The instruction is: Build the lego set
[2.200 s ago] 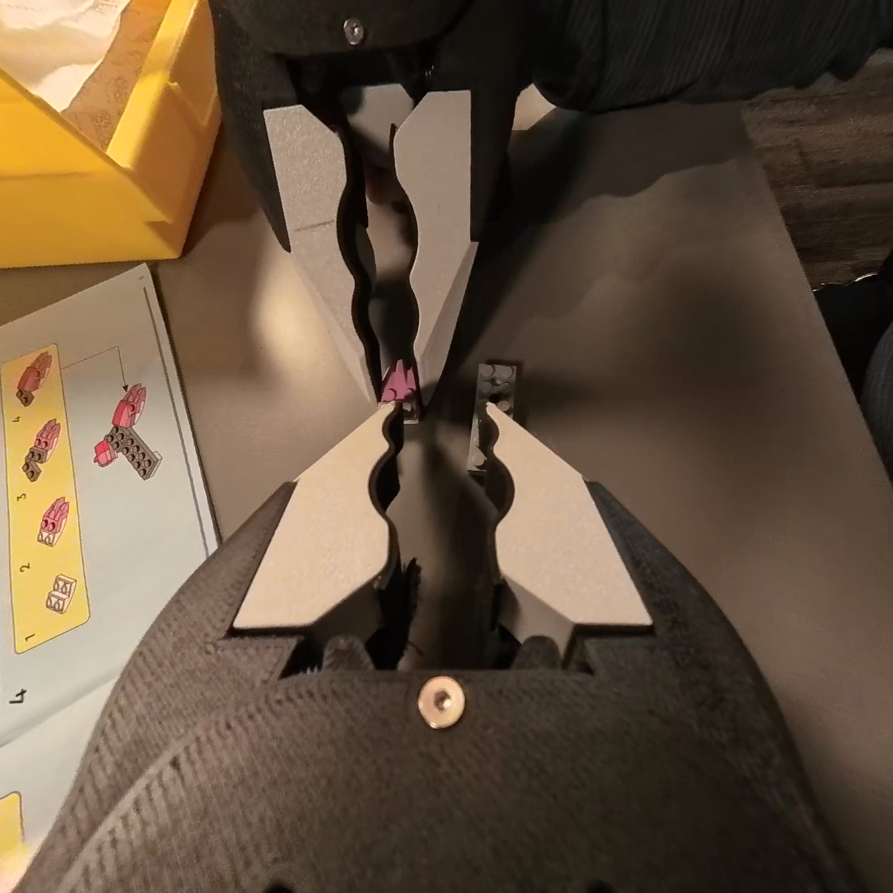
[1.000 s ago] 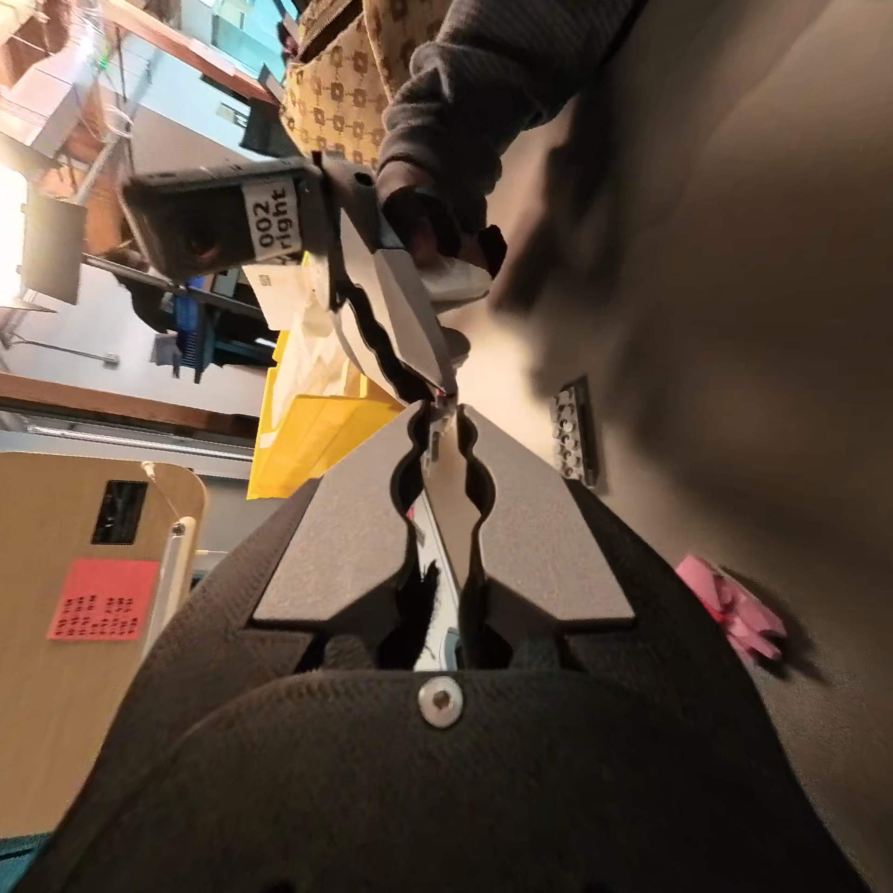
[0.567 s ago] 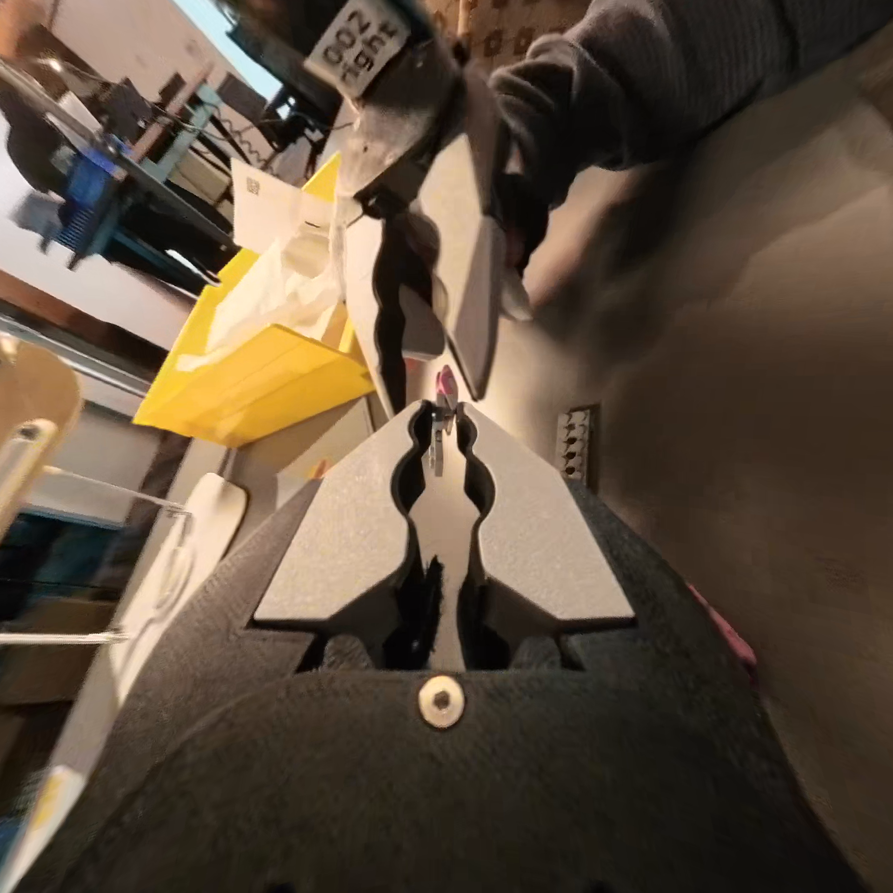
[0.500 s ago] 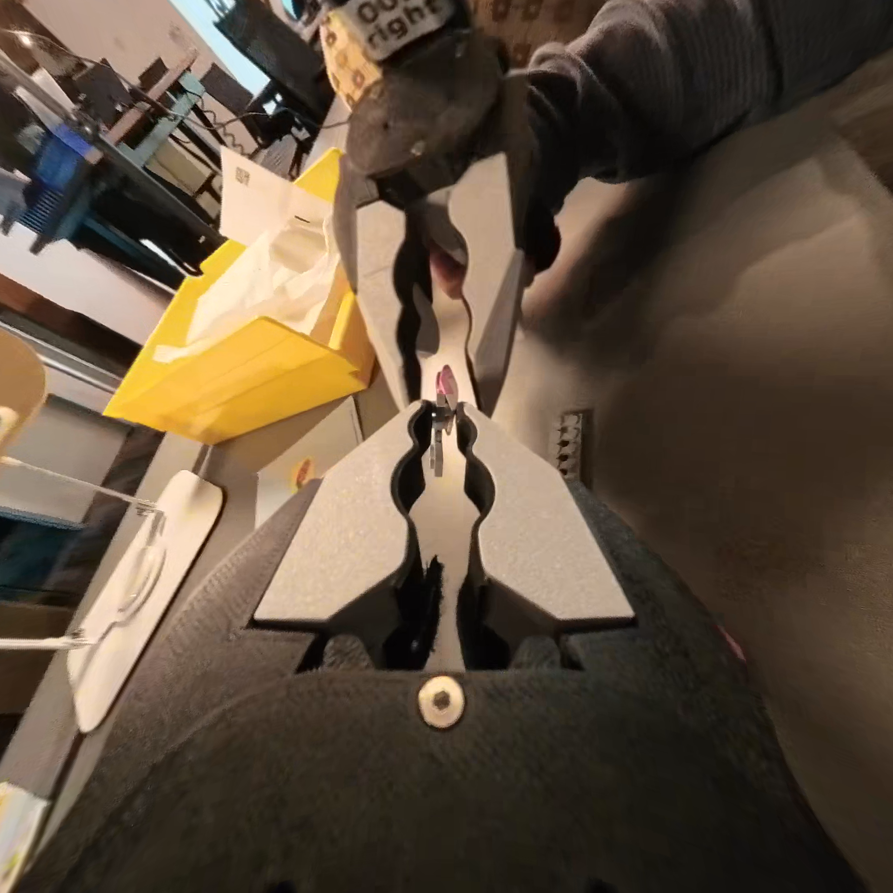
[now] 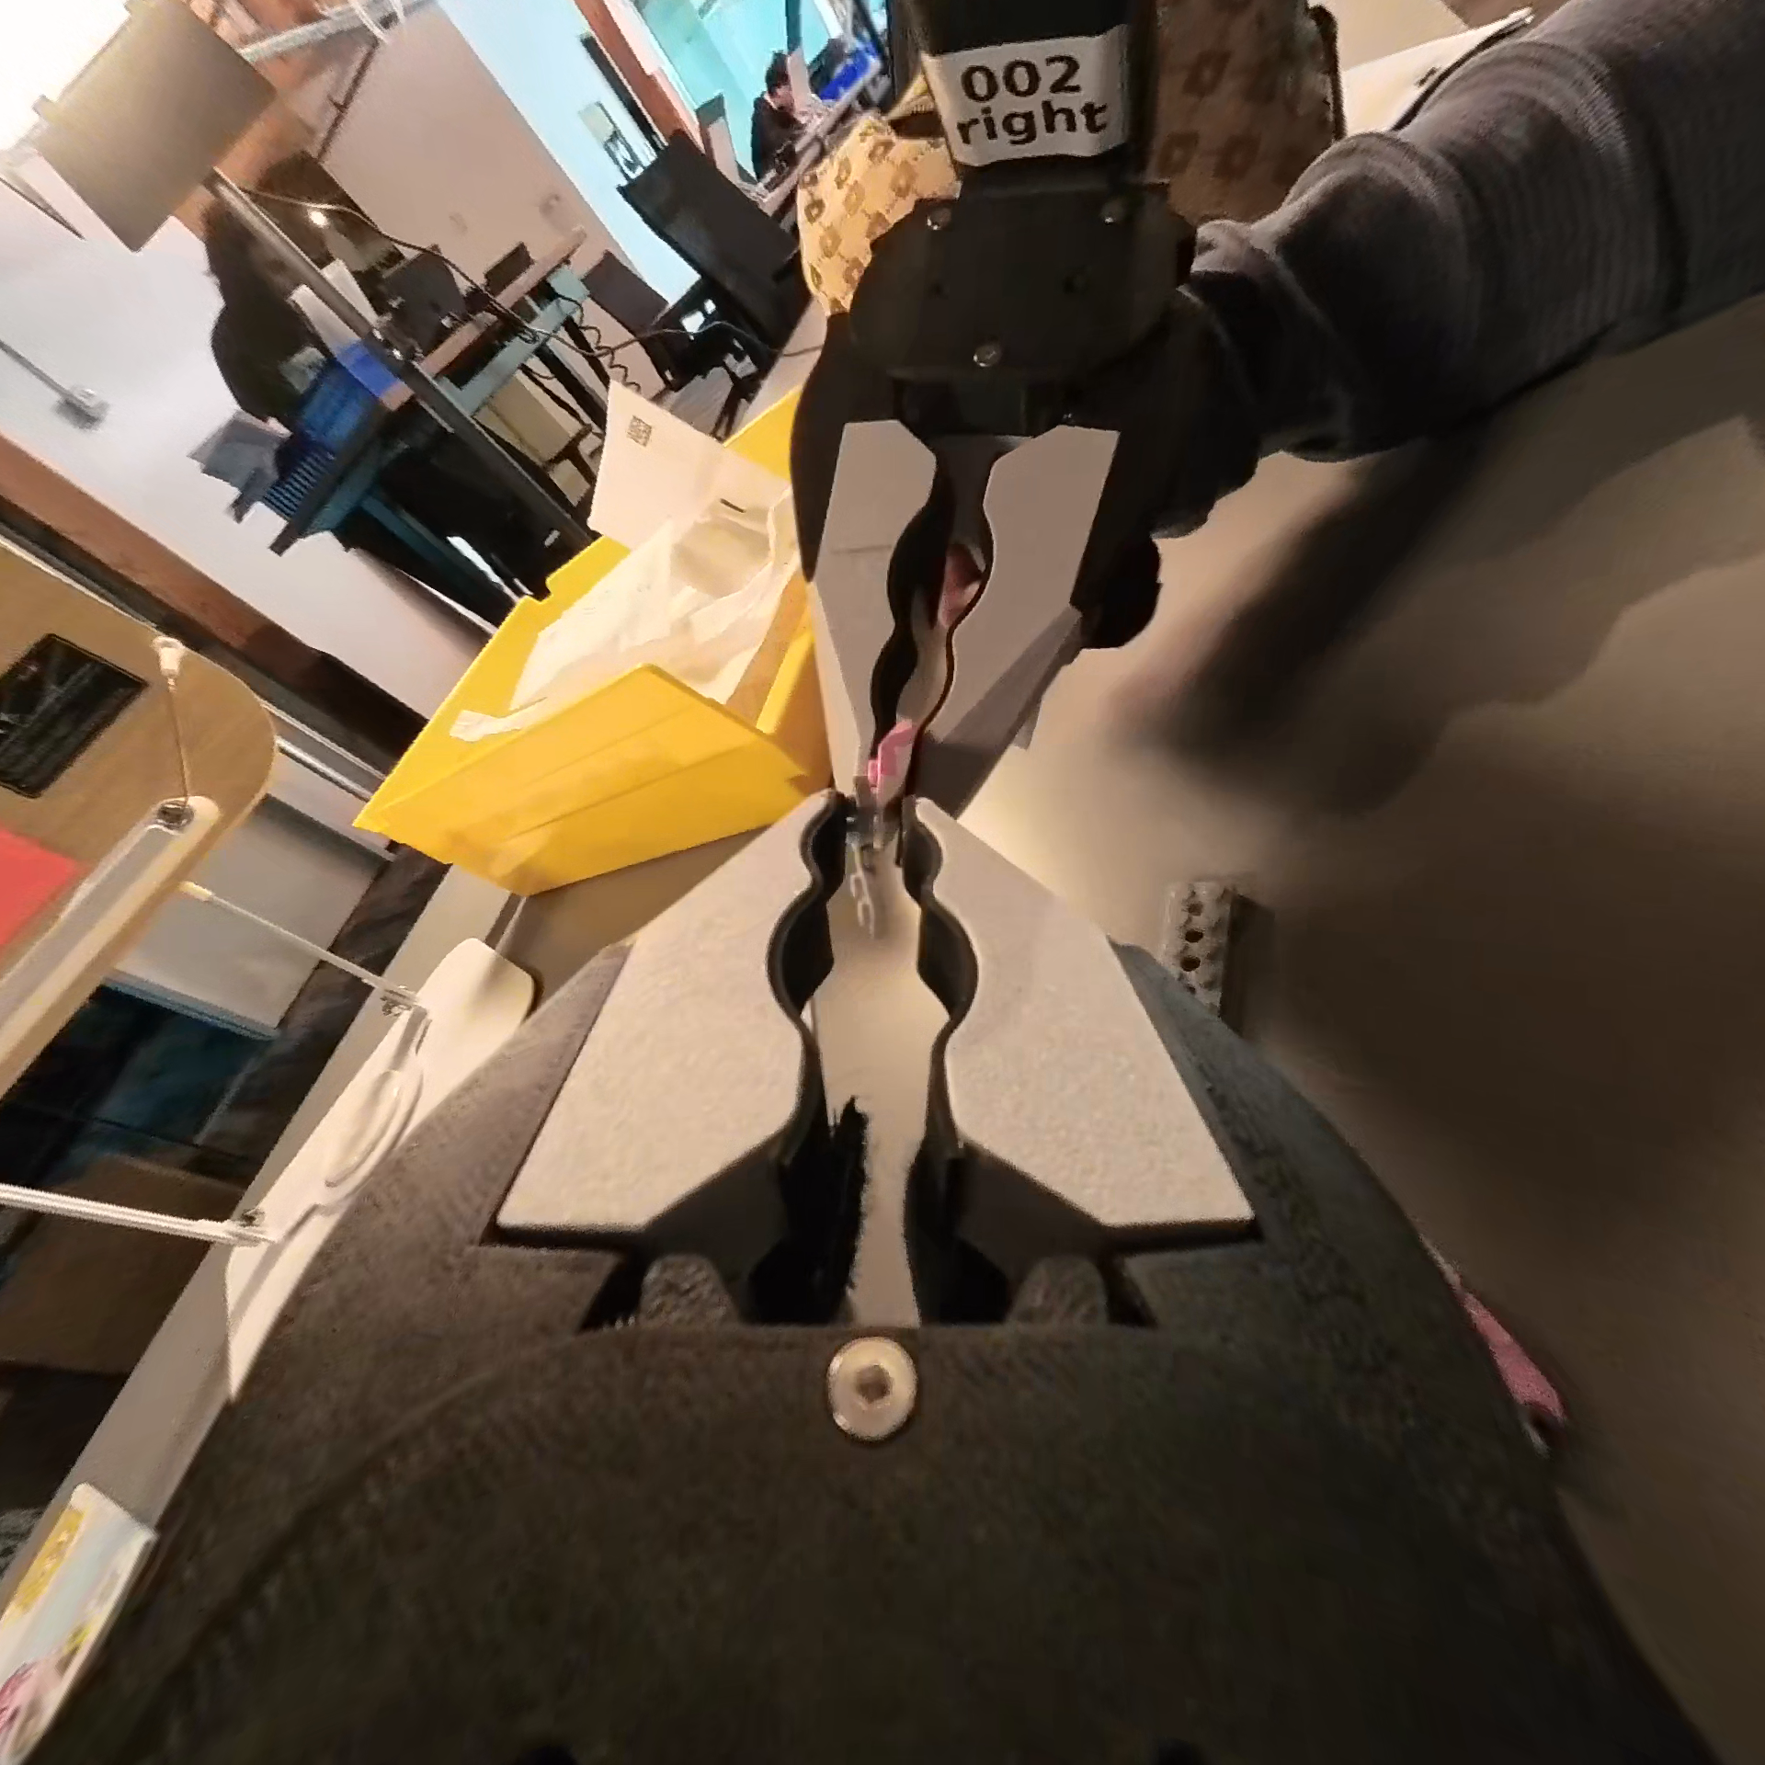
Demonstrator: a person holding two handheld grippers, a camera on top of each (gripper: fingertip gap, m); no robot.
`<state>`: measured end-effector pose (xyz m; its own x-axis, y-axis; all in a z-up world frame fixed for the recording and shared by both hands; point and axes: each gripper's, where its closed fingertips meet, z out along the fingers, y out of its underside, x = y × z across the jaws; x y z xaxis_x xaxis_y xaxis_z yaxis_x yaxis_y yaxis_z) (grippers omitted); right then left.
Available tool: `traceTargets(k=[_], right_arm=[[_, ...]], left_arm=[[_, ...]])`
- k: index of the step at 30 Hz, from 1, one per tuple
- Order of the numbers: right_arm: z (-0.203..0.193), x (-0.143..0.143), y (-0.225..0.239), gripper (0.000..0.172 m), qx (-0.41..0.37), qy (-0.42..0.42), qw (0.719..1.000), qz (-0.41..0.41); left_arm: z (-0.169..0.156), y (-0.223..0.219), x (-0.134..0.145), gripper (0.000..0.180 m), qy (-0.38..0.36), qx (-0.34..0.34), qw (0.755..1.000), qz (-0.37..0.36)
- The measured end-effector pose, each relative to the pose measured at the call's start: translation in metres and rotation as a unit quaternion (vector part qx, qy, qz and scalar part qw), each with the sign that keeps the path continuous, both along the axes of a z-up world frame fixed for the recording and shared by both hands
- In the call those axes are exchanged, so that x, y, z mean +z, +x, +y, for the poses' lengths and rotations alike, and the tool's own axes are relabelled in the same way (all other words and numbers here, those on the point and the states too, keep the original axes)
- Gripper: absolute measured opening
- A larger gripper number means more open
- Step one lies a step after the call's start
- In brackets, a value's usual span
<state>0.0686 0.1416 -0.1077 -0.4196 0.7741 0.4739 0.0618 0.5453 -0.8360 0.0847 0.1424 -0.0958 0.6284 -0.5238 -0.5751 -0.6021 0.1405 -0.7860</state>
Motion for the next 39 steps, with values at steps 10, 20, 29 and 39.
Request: traceTargets(k=[10, 20, 29, 39], right_arm=[[0.001, -0.003, 0.0, 0.003, -0.012, 0.058, 0.998, -0.003], [0.007, -0.014, -0.001, 0.003, -0.03, 0.121, 0.992, -0.022], [0.004, -0.007, -0.006, 0.003, -0.024, 0.145, 0.988, 0.041], [0.023, -0.012, -0.013, 0.004, -0.077, 0.341, 0.926, 0.143]], left_arm=[[-0.001, 0.0, -0.004, 0.008, -0.012, -0.007, 1.0, 0.022], [0.003, -0.002, -0.017, 0.007, -0.031, 0.019, 0.996, 0.083], [-0.001, 0.0, -0.009, 0.01, -0.041, -0.012, 0.999, -0.001], [0.007, -0.022, 0.002, 0.049, -0.098, 0.007, 0.98, -0.172]])
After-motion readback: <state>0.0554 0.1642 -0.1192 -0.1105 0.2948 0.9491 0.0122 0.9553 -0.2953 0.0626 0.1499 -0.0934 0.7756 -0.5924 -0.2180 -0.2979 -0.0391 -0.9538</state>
